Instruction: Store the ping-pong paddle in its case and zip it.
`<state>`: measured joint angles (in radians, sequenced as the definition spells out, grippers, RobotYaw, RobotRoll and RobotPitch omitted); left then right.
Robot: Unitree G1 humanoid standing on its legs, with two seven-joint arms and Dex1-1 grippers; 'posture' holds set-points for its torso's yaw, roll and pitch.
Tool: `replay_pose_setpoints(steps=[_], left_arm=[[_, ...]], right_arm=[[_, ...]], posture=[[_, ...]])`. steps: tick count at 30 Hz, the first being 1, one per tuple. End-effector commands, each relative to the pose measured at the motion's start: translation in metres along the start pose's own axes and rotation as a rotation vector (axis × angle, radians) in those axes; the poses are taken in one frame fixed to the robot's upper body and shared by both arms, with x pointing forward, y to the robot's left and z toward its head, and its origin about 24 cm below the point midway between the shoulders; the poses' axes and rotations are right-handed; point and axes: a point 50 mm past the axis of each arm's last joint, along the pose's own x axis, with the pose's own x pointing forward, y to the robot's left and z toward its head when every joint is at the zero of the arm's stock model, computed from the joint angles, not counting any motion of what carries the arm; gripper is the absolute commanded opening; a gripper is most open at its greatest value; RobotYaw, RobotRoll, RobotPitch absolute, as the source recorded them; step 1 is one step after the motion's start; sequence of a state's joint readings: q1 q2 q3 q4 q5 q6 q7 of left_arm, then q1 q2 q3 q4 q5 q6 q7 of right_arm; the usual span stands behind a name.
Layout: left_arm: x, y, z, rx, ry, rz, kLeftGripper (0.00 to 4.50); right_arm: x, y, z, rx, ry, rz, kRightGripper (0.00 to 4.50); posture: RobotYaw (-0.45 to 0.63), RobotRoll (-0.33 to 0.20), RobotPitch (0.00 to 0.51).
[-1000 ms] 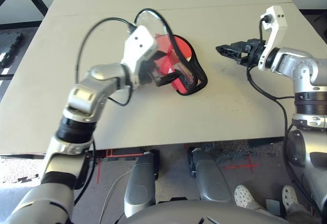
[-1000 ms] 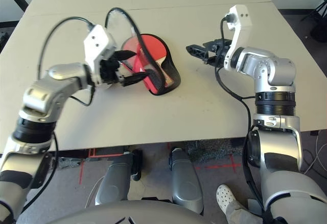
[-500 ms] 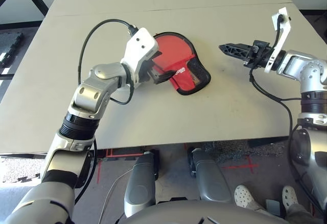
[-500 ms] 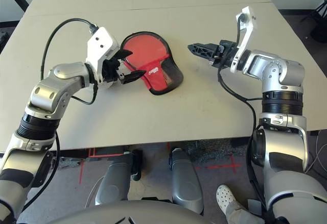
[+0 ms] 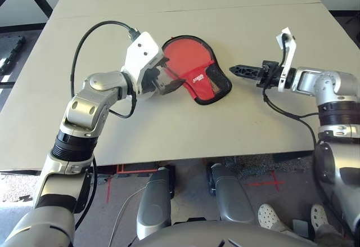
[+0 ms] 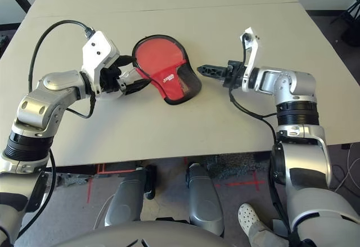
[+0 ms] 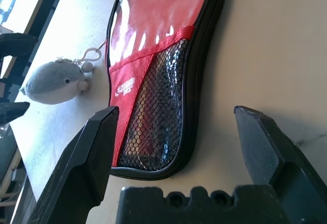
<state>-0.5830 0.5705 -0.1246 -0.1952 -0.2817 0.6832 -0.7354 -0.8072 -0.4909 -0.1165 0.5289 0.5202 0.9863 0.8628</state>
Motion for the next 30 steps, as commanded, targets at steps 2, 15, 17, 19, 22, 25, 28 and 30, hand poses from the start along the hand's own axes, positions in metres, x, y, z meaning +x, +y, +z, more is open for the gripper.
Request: replay_pose_setpoints(steps=[2,15,17,19,22,25,28,30], left_arm=[[0.000,-0.005,0.002,0.000,-0.009,-0.018,4.50],[-0.002,-0.006,0.001,-0.006,-0.006,-0.017,4.50],[-0.001,-0.007,0.001,-0.008,-0.006,-0.017,4.50],[-0.002,-0.006,0.000,-0.010,-0.006,-0.017,4.50],[-0.002,-0.006,0.000,-0.010,-0.005,-0.017,4.50],[-0.002,-0.005,0.000,-0.010,-0.003,-0.015,4.50],[-0.002,-0.005,0.000,-0.009,-0.002,-0.014,4.50],[-0.002,-0.005,0.000,-0.009,-0.002,-0.013,4.50]], right_arm=[[0.014,-0.001,-0.012,0.028,0.059,-0.007,4.47],[0.039,0.005,-0.020,0.059,0.085,0.034,4.47],[0.042,0.007,-0.021,0.061,0.091,0.040,4.47],[0.044,0.007,-0.022,0.059,0.096,0.045,4.47],[0.045,0.008,-0.022,0.060,0.101,0.049,4.47],[0.045,0.007,-0.021,0.064,0.108,0.045,3.84],[0.042,0.005,-0.021,0.068,0.115,0.038,2.86],[0.040,0.004,-0.020,0.072,0.120,0.029,2.08]], posture=[[0.07,0.000,0.218],[0.08,0.000,0.216],[0.08,0.000,0.215],[0.08,0.000,0.214],[0.09,0.000,0.213],[0.09,0.000,0.211],[0.08,0.000,0.211],[0.08,0.000,0.210]])
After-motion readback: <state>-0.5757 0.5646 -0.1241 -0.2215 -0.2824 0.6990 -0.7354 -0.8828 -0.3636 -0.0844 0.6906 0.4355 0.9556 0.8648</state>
